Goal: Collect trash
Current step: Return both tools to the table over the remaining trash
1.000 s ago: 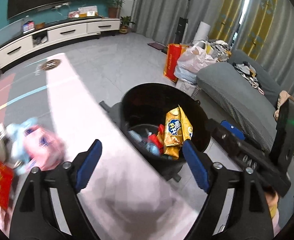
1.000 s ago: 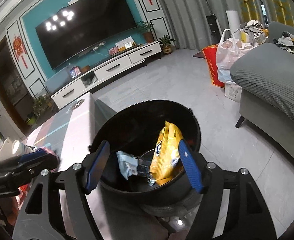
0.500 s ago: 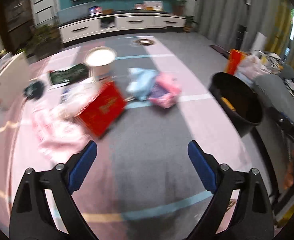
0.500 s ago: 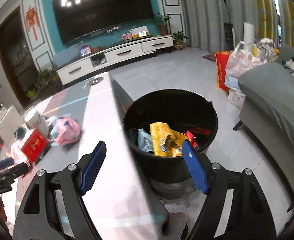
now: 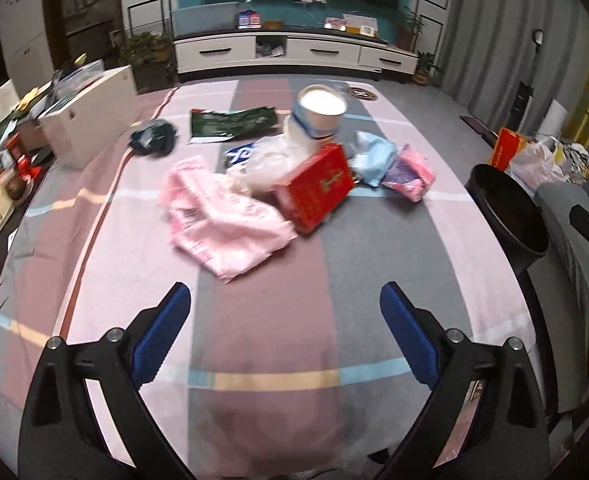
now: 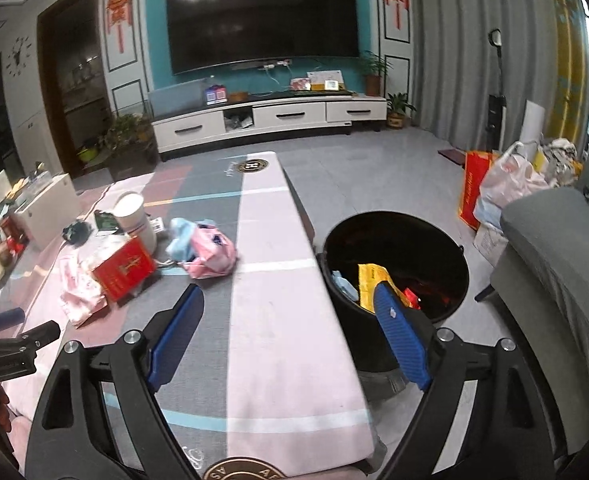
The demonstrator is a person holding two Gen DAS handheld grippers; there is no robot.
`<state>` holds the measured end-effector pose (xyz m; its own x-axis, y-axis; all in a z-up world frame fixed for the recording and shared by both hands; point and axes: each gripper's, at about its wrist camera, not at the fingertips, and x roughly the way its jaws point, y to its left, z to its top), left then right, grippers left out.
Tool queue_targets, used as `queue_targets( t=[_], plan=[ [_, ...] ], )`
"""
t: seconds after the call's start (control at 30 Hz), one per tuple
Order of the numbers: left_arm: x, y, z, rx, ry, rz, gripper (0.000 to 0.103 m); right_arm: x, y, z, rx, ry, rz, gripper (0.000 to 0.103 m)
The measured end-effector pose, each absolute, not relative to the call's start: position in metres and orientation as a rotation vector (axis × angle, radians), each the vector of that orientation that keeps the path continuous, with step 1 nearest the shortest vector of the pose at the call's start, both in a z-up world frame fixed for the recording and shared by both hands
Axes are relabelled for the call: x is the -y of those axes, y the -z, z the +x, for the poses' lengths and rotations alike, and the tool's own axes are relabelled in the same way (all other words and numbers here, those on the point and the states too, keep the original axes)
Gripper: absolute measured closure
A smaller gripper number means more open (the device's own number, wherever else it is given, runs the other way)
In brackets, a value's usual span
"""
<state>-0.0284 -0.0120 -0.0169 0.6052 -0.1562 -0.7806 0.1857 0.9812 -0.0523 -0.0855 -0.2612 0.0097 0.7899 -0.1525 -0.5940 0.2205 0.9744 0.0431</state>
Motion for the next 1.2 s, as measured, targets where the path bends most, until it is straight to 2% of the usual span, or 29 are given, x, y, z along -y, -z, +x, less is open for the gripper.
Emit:
queue_targets(
  t=[0.43, 0.83, 1.2],
  plan=[
    [-0.033, 0.028, -0.029, -0.929, 0.167, -0.053, 0.007, 0.214, -0.014, -0.061, -0.652, 0.137, 0.040, 0.018],
    [-0.091, 0.054, -0.015, -0.977, 0.079, -0.237, 0.007, 0.176, 0.016, -0.025, -0.751, 0.035, 0.010, 0.018],
    [-0.081, 0.064, 0.036, -0.953, 0.109, -0.374, 0.008, 0.162, 0.043, -0.004, -0.814, -0.044, 0.019, 0.018]
  ],
)
